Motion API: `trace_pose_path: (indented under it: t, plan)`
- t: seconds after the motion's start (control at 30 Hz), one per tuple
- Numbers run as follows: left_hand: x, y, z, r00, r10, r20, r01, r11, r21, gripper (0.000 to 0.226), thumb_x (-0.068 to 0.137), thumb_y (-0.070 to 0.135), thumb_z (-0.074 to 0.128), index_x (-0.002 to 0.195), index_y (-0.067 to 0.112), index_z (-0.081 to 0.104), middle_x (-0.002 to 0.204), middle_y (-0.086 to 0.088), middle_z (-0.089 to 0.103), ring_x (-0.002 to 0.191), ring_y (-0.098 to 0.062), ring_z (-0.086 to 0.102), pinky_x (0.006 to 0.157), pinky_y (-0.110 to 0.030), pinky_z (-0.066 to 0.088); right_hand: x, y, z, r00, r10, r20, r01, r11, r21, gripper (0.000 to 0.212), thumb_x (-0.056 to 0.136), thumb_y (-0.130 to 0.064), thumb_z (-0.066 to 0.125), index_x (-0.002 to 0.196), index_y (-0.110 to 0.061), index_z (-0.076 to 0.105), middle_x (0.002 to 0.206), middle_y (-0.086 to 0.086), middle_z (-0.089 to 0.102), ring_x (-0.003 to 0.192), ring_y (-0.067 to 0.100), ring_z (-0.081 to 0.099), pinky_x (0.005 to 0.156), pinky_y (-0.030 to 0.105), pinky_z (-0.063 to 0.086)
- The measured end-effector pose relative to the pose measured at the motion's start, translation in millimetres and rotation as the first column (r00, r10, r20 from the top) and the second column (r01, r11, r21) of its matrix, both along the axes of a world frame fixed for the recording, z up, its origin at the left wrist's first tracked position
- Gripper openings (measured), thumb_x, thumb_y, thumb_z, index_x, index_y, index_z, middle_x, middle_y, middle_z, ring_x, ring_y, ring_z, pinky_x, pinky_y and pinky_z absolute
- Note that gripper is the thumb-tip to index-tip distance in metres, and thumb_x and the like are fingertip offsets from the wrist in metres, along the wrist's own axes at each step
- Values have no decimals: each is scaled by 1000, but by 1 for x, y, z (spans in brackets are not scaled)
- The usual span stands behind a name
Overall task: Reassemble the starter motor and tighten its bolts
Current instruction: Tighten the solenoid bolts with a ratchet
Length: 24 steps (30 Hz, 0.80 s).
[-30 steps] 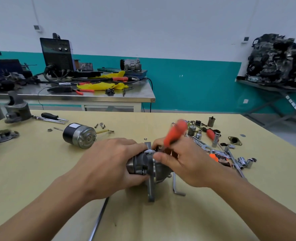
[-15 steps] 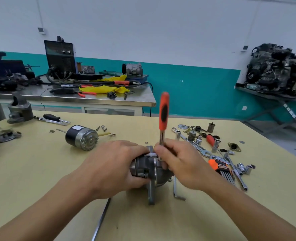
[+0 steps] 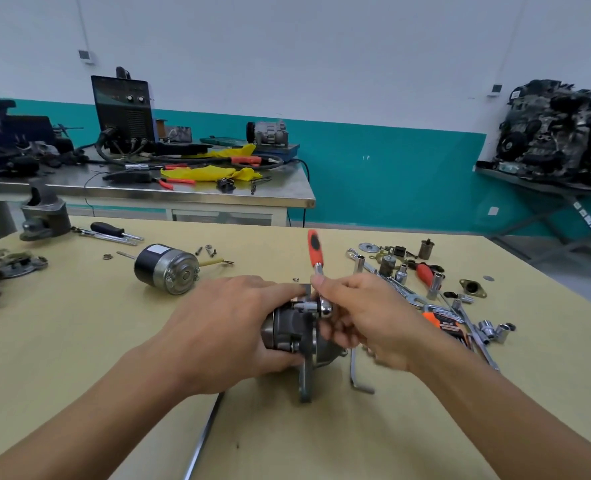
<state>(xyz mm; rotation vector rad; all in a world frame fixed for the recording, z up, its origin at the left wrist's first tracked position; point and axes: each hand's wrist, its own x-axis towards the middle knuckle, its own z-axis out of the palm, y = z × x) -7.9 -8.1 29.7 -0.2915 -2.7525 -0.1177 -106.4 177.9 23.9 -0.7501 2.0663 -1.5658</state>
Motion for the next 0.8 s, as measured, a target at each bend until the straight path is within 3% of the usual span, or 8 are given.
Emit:
trace_pose_path:
  t: [0.17, 0.23, 0.37, 0.43, 0.57, 0.67, 0.73, 0.8]
  plan:
    - [0, 2, 1, 1000, -6, 14, 6, 1000, 13, 61, 74, 79, 40, 127, 50, 45, 100, 22, 64, 91, -3, 56, 73, -36, 52, -5, 19, -7, 706, 111, -699, -87, 994, 69, 13, 91, -47, 60, 96, -38, 68, 83, -8, 72, 81, 12, 70, 72, 34, 58]
    - [-2, 3, 3, 1000, 0, 18, 0, 1000, 5, 62, 73, 79, 39, 127, 49, 45, 100, 21, 64, 92, -3, 57, 75, -35, 52, -6, 17, -8, 729, 113, -675, -95, 993, 64, 13, 93, -45, 62, 95, -35, 70, 81, -7, 72, 78, 12, 69, 70, 33, 57]
    - [-2, 3, 0, 1000, -3, -7, 3, 1000, 0, 70, 67, 82, 37, 129, 50, 47, 98, 21, 65, 93, -7, 60, 74, -37, 53, -3, 0, -2, 997, 2, -78, -4, 1000, -21, 37, 94, -47, 56, 89, -14, 71, 62, 3, 69, 49, 13, 61, 46, 22, 44]
    - [-2, 1, 0, 1000, -7, -18, 7, 1000, 16, 73, 66, 83, 38, 131, 50, 43, 92, 22, 63, 85, -6, 59, 71, -35, 53, -3, 1, -5, 969, 22, -247, -28, 999, -23, 32, 93, -48, 58, 91, -19, 71, 65, 0, 69, 53, 10, 62, 48, 21, 45]
    - [-3, 1, 1, 998, -34, -46, 35, 999, 23, 54, 70, 75, 49, 117, 48, 50, 81, 25, 55, 76, -3, 52, 63, -32, 49, -9, 18, -9, 598, 124, -792, -158, 987, 35, 8, 94, -31, 65, 99, -33, 70, 84, -9, 71, 78, 10, 67, 69, 24, 54]
    - [-5, 0, 0, 999, -26, -20, 26, 1000, 13, 53, 71, 75, 45, 112, 44, 56, 86, 21, 62, 79, -5, 57, 68, -36, 52, -5, 8, -5, 929, 50, -368, -79, 995, -63, 14, 95, -35, 63, 92, -24, 71, 71, 1, 71, 58, 8, 64, 53, 23, 51]
    - [-5, 1, 0, 999, -21, -29, 21, 1000, 6, 58, 69, 77, 43, 116, 44, 53, 89, 20, 64, 83, -7, 60, 70, -38, 53, -4, 0, 0, 999, -3, 42, 5, 999, -43, 31, 95, -42, 60, 89, -13, 69, 63, 4, 68, 46, 11, 56, 44, 21, 43]
    - [-5, 1, 0, 999, -34, -34, 34, 999, 0, 67, 69, 78, 43, 128, 47, 41, 95, 20, 67, 87, -8, 62, 71, -39, 54, -6, -1, -2, 1000, -1, -19, 0, 999, -39, 30, 97, -41, 58, 90, -14, 69, 62, 1, 67, 46, 11, 56, 44, 21, 43]
